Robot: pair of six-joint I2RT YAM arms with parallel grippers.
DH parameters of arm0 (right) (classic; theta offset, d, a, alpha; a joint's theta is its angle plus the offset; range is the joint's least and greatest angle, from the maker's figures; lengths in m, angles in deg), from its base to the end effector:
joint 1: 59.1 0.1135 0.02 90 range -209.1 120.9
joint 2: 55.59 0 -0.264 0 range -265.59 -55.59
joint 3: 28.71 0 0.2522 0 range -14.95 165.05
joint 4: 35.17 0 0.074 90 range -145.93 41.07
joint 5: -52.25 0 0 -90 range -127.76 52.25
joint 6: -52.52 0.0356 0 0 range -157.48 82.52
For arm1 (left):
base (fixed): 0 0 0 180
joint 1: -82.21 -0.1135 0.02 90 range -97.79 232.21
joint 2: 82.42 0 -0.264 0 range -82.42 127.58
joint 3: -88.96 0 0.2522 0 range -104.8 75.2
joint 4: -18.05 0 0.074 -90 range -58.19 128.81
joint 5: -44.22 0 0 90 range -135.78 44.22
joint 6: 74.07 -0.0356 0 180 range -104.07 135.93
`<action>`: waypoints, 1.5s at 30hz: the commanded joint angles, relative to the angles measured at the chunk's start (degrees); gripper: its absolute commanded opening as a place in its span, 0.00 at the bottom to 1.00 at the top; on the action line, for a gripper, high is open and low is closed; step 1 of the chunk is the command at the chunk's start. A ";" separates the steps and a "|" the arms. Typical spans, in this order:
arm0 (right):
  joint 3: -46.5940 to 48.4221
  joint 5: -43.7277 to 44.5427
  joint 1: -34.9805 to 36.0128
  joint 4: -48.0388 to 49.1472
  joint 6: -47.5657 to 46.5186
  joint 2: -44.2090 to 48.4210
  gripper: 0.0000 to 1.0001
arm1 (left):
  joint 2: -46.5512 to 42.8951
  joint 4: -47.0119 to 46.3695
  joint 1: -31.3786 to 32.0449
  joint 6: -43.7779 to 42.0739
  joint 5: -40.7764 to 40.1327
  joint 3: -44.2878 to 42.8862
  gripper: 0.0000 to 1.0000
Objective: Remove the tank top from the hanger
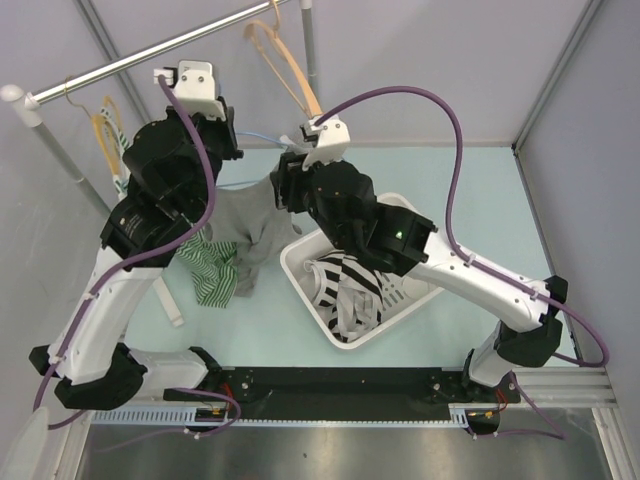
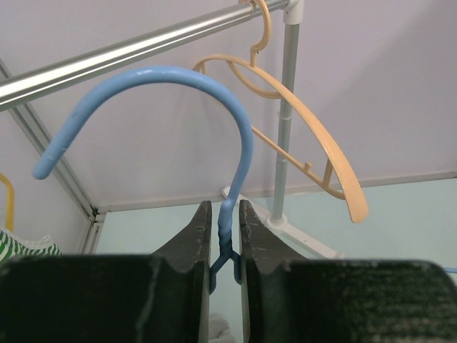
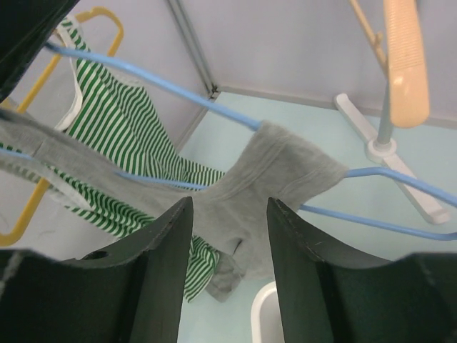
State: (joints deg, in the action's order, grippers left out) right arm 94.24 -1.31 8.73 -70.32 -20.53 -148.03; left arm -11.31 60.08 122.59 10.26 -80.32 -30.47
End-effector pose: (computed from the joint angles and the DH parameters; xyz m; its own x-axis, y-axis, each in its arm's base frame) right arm 0.1520 0.3169 0.4970 -0.1813 0.1767 -0.9674 -0.4900 0.8367 0.2446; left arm 0.1692 -0.1174 0.5630 0.0934 0.0274 -0.9953 0.0956 0.9948 0.0364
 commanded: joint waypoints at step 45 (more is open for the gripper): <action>-25.83 -18.42 -23.70 4.68 11.53 23.00 0.00 | -4.66 -7.17 0.22 -2.59 -4.30 4.42 0.00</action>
State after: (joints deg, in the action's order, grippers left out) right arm 74.31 -14.29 -11.64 -68.87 -11.78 -130.53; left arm -12.90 55.97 123.18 8.93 -82.20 -25.72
